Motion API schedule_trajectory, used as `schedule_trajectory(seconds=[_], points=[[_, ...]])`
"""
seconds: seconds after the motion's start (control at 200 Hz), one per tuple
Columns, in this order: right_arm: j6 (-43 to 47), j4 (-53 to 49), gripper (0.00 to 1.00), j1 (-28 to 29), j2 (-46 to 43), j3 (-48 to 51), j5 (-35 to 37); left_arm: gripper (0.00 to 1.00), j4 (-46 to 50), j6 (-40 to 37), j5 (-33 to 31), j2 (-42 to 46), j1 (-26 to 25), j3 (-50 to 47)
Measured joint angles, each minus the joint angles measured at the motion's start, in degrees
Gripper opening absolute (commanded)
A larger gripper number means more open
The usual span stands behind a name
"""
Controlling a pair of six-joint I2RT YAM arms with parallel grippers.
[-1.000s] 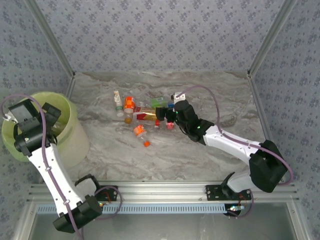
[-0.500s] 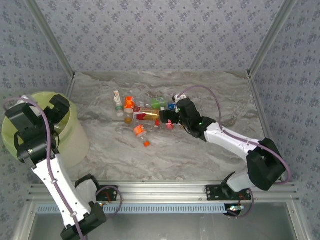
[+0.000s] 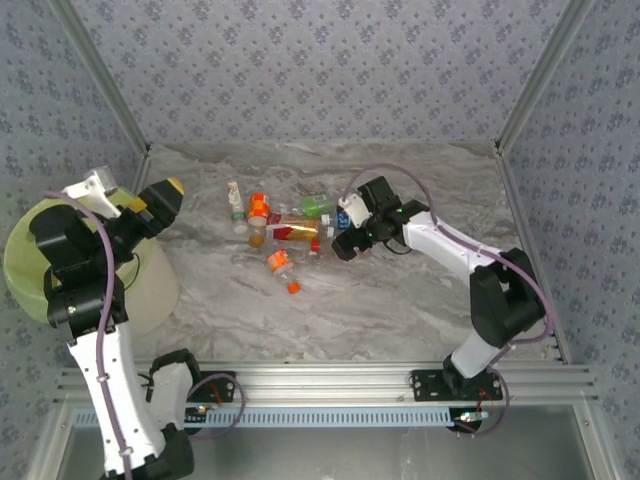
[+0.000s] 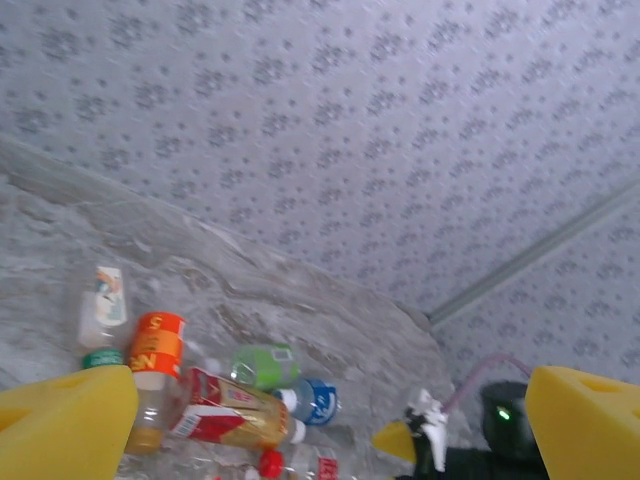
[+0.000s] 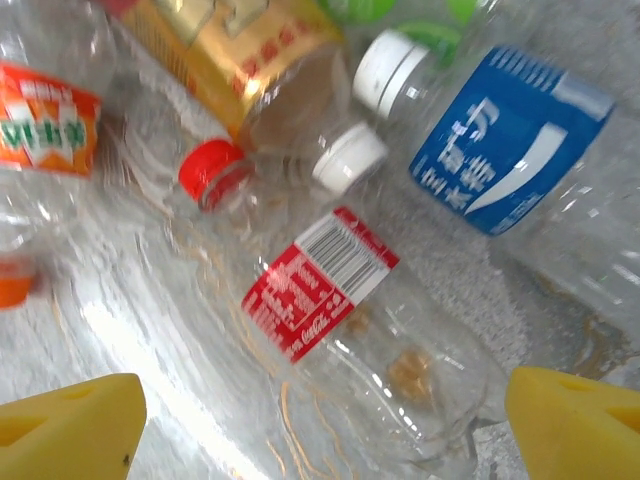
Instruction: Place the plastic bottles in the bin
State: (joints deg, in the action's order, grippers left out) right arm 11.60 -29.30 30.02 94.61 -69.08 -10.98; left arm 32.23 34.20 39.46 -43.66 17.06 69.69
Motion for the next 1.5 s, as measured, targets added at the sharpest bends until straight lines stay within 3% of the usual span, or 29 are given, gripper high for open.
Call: schedule_trajectory(seconds=[0.23,0.615,1.039,1.339,1.499], points=[[12.15,-7.02,0.94,-1.97,5.66,-4.83,-0.42,1.00,-2.73,0.46,-4.98,-1.40,-12.41,-2.75],[31.89,-10.49,0.91,-2.36,11.78,-6.95,1.33,1.00,-5.51,0.42,-13.42,-6.10,-23.12,-4.50],[39.98,-10.29,0.82,-1.55,17.66,-7.04,6.78,1.00,-6.19,0.37,-17.05,-7.72,-26.14,-4.52],[39.39,-9.31,0.60,-0.37,16.26,-5.14,6.93,0.99,-6.54,-0.24,-18.08,-9.38,-27.32,-4.52],[38.56,-7.39,0.53,0.24,13.99,-2.32,6.16,1.00,-6.56,-0.35,-18.12,-10.47,-27.71,-4.52]])
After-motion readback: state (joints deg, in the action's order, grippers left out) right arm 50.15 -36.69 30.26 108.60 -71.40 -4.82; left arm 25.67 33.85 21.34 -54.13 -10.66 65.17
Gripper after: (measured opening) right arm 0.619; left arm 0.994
